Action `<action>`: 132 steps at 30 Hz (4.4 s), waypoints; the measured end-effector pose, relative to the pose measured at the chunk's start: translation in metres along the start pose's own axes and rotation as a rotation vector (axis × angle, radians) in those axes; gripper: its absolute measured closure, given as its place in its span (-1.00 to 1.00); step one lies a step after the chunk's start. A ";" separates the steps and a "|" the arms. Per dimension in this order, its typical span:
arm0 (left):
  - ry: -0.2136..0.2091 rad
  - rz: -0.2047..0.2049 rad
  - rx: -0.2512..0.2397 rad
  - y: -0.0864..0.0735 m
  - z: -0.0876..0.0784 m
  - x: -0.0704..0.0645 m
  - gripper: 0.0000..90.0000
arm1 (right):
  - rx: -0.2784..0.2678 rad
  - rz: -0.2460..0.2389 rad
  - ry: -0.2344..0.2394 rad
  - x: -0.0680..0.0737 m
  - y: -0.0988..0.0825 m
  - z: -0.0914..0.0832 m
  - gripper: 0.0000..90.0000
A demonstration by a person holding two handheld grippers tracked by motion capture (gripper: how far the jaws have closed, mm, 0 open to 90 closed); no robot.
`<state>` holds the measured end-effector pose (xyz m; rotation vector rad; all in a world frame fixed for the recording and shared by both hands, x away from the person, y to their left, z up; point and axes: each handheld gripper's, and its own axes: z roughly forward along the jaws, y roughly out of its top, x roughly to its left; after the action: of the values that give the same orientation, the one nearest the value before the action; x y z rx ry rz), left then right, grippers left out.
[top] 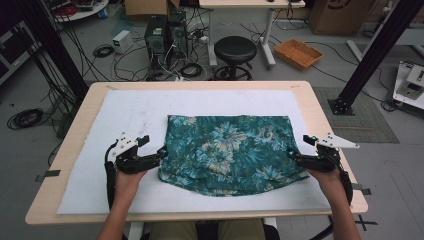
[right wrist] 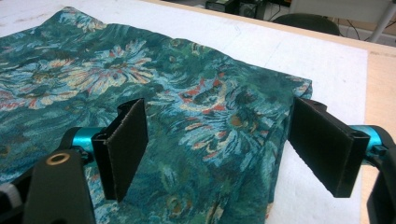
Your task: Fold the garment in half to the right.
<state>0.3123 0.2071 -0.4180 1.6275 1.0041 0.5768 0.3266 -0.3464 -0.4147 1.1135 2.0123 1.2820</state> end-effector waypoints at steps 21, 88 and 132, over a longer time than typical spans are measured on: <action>0.191 -0.086 0.290 -0.020 0.022 -0.010 -0.51 | -0.004 -0.027 0.022 0.024 0.003 0.007 -0.54; 0.079 -0.089 0.374 -0.034 0.011 -0.021 0.95 | 0.218 -0.235 0.350 0.195 0.152 0.247 -0.53; 0.029 -0.147 0.345 -0.031 0.006 -0.014 0.96 | 0.342 -0.274 0.350 0.238 0.133 0.339 0.96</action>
<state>0.2998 0.1938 -0.4475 1.8288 1.2863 0.3407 0.5044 0.0494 -0.4367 0.7483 2.6154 1.0731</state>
